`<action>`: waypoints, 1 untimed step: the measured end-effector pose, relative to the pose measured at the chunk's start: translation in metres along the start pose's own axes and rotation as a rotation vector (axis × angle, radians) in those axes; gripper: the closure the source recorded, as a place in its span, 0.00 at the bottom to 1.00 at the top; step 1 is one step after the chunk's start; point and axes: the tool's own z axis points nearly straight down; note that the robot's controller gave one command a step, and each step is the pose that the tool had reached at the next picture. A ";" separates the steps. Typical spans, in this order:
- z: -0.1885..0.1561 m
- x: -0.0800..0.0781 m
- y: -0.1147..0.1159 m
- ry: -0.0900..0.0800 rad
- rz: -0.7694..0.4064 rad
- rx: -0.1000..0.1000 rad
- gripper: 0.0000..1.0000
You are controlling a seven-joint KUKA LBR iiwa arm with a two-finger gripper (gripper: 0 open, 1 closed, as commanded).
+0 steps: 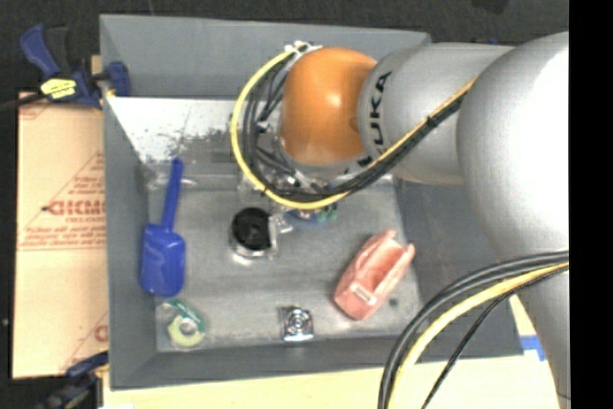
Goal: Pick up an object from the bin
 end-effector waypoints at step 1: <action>0.030 0.003 -0.003 -0.004 -0.118 0.002 0.00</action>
Offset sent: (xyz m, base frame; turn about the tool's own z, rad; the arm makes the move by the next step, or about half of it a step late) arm 0.0061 -0.0119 -0.0309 -0.0611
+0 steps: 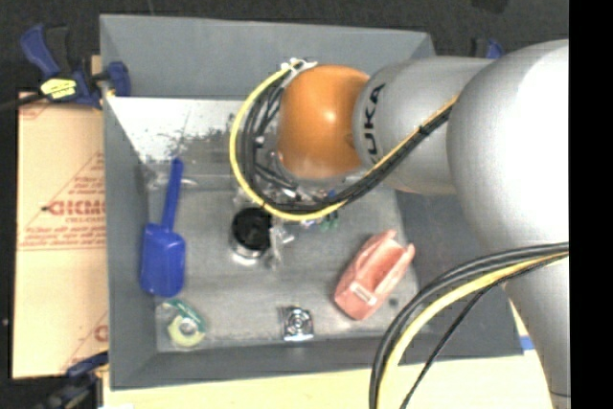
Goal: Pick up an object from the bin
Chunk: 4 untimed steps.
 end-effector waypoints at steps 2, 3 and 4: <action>-0.001 -0.007 -0.011 -0.005 0.056 -0.001 1.00; -0.003 -0.007 -0.011 -0.007 0.056 -0.002 1.00; -0.012 -0.007 -0.011 -0.009 0.056 -0.001 1.00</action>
Offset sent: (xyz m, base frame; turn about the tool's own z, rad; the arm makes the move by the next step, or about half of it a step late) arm 0.0000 0.0000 0.0000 0.0000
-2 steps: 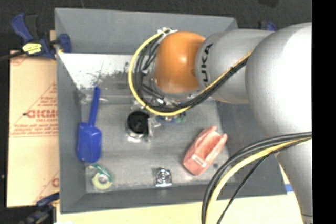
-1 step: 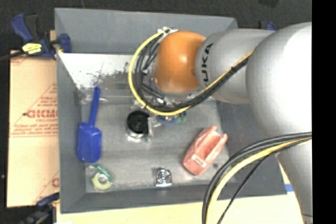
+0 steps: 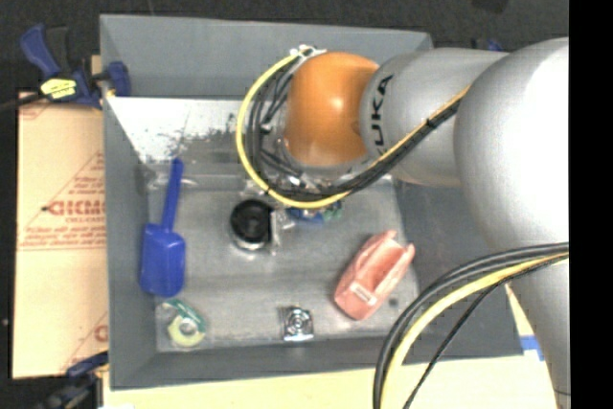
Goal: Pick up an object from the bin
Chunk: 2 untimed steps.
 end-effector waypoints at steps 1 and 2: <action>-0.020 0.000 0.000 0.001 0.000 0.000 1.00; -0.049 0.000 0.000 0.004 0.001 0.000 1.00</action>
Offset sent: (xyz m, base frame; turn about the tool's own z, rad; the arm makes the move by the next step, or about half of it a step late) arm -0.0006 0.0000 0.0854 0.0000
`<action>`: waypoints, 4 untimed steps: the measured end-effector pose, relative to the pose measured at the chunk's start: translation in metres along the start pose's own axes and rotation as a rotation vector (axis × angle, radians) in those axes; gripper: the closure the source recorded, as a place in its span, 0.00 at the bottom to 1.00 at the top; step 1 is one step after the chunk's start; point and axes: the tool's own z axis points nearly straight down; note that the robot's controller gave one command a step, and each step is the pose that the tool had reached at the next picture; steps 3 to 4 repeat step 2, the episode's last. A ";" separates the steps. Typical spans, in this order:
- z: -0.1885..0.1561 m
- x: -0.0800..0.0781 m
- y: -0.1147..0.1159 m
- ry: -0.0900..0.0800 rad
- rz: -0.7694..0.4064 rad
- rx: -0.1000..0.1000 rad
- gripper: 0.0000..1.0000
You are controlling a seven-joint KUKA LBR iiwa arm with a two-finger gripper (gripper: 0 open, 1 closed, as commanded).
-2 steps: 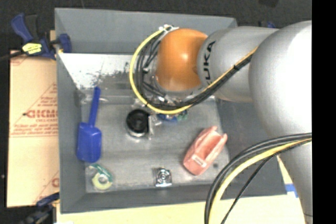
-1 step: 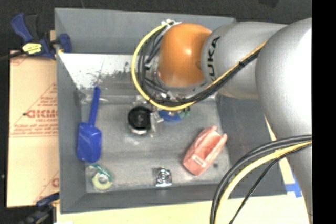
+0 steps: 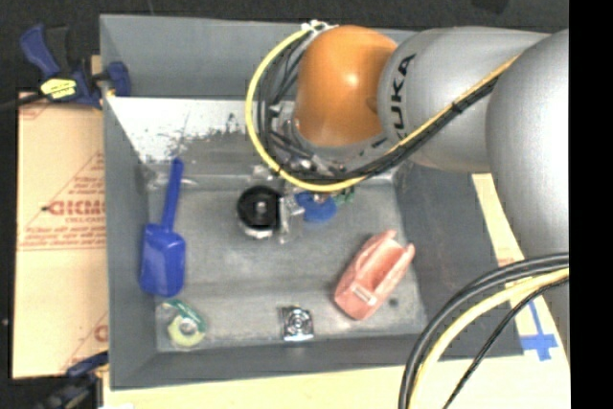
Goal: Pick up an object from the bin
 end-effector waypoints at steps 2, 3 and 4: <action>-0.063 -0.002 -0.001 -0.005 0.001 0.002 1.00; -0.063 -0.002 -0.001 -0.005 0.001 0.002 1.00; -0.063 -0.002 -0.001 -0.005 0.001 0.002 1.00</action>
Offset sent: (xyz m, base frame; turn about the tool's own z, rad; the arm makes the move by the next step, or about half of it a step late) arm 0.0011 0.0000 0.0374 0.0006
